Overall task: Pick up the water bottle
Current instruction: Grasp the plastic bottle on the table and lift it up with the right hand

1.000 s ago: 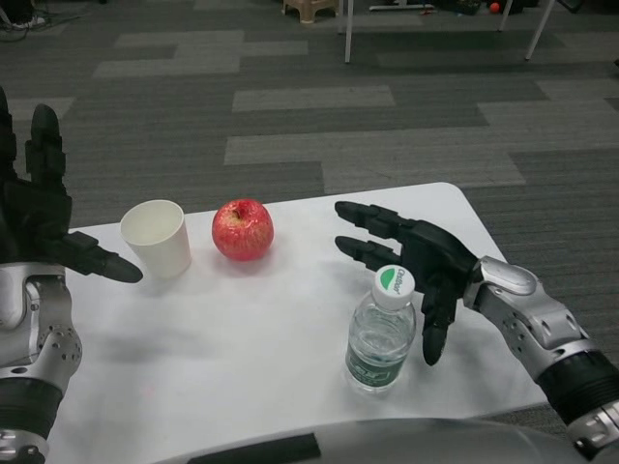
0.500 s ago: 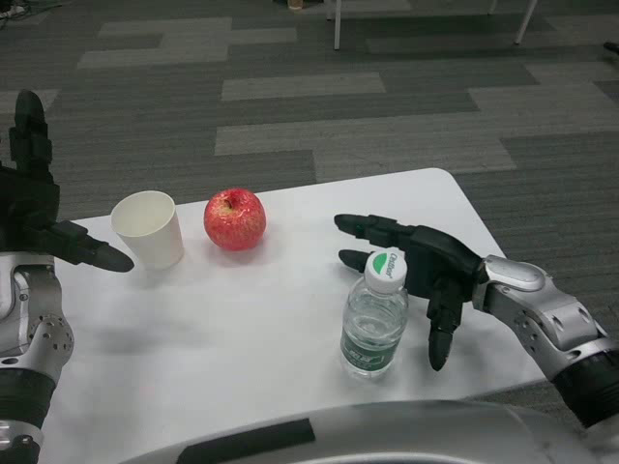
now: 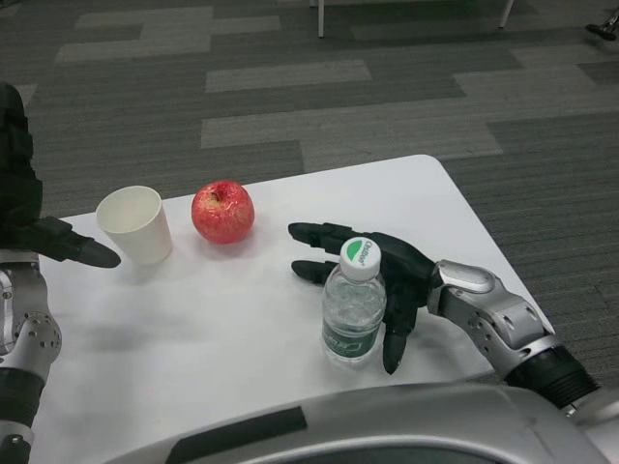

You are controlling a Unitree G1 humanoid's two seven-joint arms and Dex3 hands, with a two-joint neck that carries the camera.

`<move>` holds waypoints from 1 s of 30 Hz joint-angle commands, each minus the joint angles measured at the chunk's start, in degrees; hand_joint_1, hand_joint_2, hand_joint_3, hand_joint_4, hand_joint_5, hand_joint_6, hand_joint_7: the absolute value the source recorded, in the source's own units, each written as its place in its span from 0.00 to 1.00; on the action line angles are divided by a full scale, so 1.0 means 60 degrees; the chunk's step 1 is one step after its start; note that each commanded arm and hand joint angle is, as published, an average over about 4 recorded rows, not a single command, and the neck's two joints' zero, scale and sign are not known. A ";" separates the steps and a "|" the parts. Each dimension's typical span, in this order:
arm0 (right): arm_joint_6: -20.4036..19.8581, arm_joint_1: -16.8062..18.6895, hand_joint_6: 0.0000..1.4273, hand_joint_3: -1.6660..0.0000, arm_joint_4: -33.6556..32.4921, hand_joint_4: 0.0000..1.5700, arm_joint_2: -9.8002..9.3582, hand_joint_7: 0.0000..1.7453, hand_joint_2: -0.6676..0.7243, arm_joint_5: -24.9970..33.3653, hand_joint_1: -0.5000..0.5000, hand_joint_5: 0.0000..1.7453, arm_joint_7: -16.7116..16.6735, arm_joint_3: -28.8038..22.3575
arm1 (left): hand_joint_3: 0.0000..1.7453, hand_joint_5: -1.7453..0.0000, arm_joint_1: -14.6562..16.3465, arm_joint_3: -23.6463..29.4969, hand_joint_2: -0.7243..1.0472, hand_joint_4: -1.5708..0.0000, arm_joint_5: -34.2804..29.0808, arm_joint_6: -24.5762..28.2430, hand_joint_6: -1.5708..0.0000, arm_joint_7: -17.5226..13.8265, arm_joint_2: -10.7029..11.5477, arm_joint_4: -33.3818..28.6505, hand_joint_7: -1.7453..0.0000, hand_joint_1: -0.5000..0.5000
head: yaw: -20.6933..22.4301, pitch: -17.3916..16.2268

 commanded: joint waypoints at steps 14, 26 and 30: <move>0.0131 0.0020 0.00 0.94 0.0104 0.00 -0.0360 0.05 0.52 0.0237 0.08 0.07 -0.0019 0.0508 | 0.05 0.94 -0.0037 0.0057 0.00 1.00 -0.0029 0.0025 1.00 -0.0054 0.0080 -0.0135 1.00 0.00 | -0.0005 -0.0020; 0.0131 -0.0002 0.00 0.43 0.0126 0.09 -0.0287 0.49 0.31 0.0215 0.04 0.62 -0.0011 0.0501 | 0.05 0.94 0.0007 0.0130 0.00 1.00 -0.0014 0.0025 1.00 -0.0046 0.0066 -0.0201 1.00 0.00 | 0.0030 -0.0055; 0.0131 -0.0002 0.03 0.36 0.0148 0.10 -0.0272 0.55 0.27 0.0185 0.04 0.69 -0.0011 0.0545 | 0.05 0.94 0.0007 0.0225 0.00 1.00 0.0000 0.0025 1.00 -0.0046 0.0088 -0.0304 1.00 0.00 | 0.0081 -0.0079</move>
